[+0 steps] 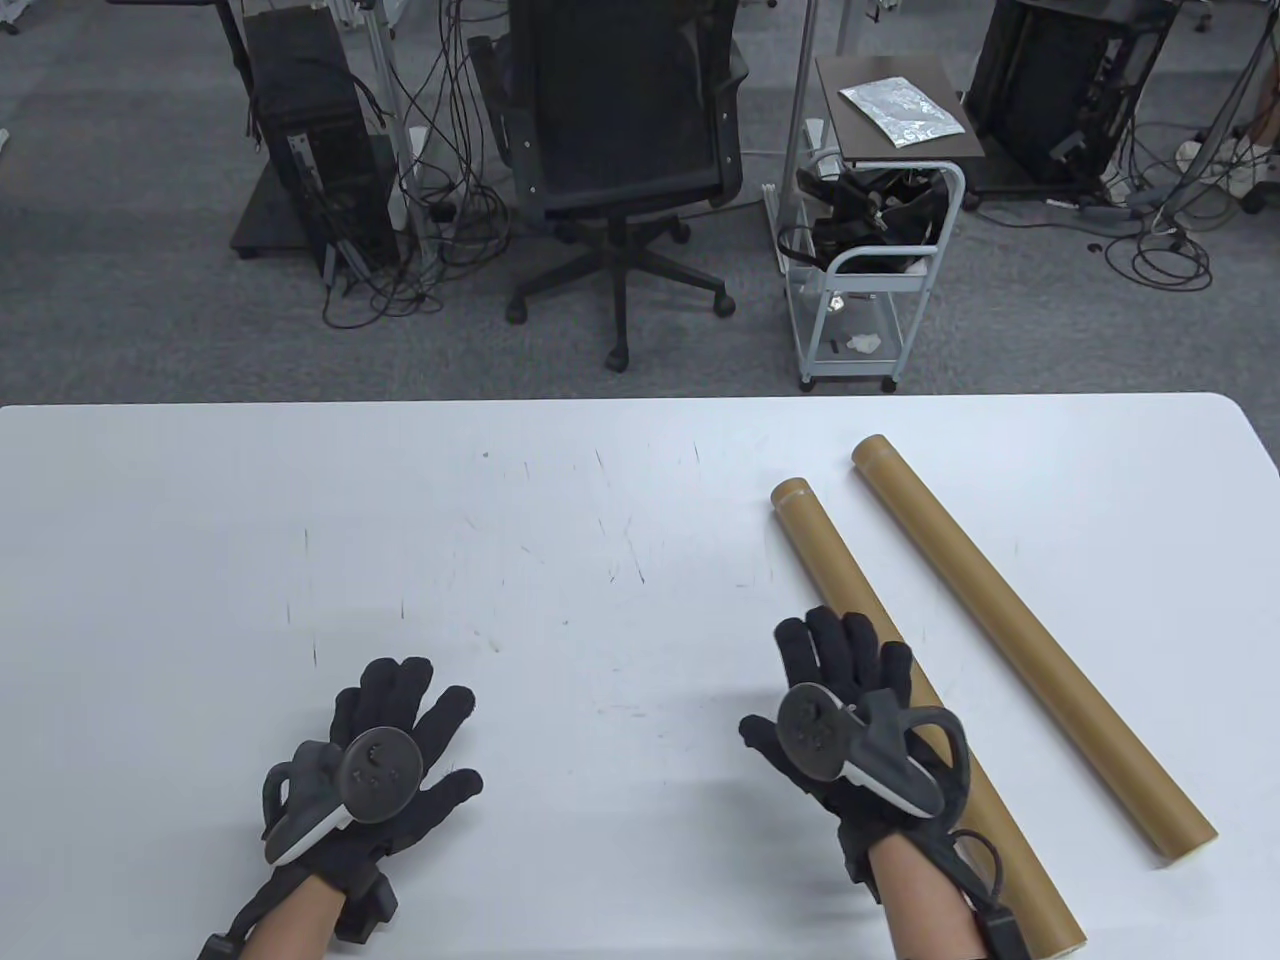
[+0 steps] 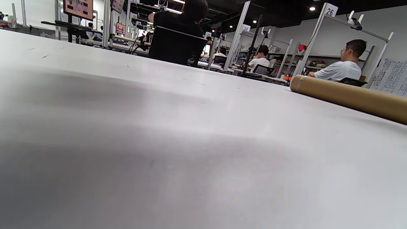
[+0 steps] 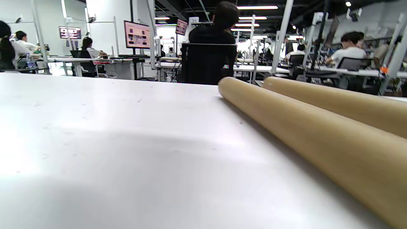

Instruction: Roll up mouse pads and store in mailing tubes

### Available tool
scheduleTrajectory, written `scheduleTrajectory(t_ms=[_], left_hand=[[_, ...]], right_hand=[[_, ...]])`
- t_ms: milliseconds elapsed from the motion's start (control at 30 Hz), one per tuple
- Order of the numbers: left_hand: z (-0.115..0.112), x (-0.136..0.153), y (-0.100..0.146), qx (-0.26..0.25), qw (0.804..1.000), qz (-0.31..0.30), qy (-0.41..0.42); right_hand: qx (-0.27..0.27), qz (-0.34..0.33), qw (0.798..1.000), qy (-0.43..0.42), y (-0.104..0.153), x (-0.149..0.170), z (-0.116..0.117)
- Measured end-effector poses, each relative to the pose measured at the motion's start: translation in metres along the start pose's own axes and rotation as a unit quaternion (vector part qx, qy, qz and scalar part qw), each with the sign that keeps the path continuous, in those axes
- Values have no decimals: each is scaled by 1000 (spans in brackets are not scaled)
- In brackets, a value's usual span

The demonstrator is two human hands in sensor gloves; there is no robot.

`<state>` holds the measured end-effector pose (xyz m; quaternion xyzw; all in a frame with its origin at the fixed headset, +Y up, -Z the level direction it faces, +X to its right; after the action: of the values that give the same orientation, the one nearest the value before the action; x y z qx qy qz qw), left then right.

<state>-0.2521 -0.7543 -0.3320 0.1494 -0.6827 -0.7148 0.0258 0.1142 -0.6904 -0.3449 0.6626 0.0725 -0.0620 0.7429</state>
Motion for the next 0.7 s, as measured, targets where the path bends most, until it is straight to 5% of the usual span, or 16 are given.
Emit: scheduleTrajectory(t_ms=[267,333,700], left_hand=[[-4,-3,1,3,1000,-5,-24],[-7,-4,2,7,999,-6,-36],[-2,-8,5,-15,995,-7,-99]], right_hand=[[-6,-34,999,-7,-2,-35,40],[-45,-38,998,31,-1,-34,50],[-42,-36,997,59,1,-23,51]])
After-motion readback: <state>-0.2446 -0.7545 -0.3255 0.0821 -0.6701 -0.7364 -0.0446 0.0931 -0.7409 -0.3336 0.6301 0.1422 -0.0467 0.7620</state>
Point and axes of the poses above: the tracker on the back of each hand, its own x axis roughly to the little-finger side, its own y axis roughly from the fingertips to the wrist, z = x × y, the point moved 5 cm from there along -y, roughly from the wrist to the fingertips, and after that the axes turned 8 degrees about -x, right-handed, at the moved point
